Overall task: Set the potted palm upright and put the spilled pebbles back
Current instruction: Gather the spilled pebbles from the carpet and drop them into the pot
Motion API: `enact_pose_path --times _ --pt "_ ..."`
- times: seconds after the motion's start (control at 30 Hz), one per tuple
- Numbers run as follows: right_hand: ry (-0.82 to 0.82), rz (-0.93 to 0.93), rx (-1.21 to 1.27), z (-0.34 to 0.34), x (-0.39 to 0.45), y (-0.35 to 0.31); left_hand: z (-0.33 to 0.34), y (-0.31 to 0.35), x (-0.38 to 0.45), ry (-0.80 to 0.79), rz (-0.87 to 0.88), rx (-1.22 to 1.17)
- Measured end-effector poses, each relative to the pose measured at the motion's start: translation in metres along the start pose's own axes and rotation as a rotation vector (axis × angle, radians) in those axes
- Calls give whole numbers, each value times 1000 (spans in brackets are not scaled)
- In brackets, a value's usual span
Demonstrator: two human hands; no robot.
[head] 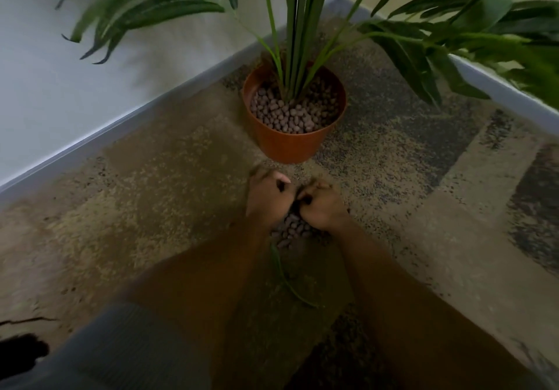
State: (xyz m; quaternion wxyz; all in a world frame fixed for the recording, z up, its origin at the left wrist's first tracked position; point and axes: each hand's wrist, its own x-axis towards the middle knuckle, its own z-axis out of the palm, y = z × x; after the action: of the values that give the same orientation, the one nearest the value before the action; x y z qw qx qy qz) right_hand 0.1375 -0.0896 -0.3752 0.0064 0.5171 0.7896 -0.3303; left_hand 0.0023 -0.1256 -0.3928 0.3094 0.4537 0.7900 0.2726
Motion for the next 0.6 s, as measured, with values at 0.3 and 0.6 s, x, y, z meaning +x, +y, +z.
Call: enact_pose_path --times 0.3,0.6 --pt "93 222 15 -31 -22 16 -11 -9 -27 -239 178 160" --pt "-143 415 -24 -39 -40 39 -4 9 -42 -382 216 347"
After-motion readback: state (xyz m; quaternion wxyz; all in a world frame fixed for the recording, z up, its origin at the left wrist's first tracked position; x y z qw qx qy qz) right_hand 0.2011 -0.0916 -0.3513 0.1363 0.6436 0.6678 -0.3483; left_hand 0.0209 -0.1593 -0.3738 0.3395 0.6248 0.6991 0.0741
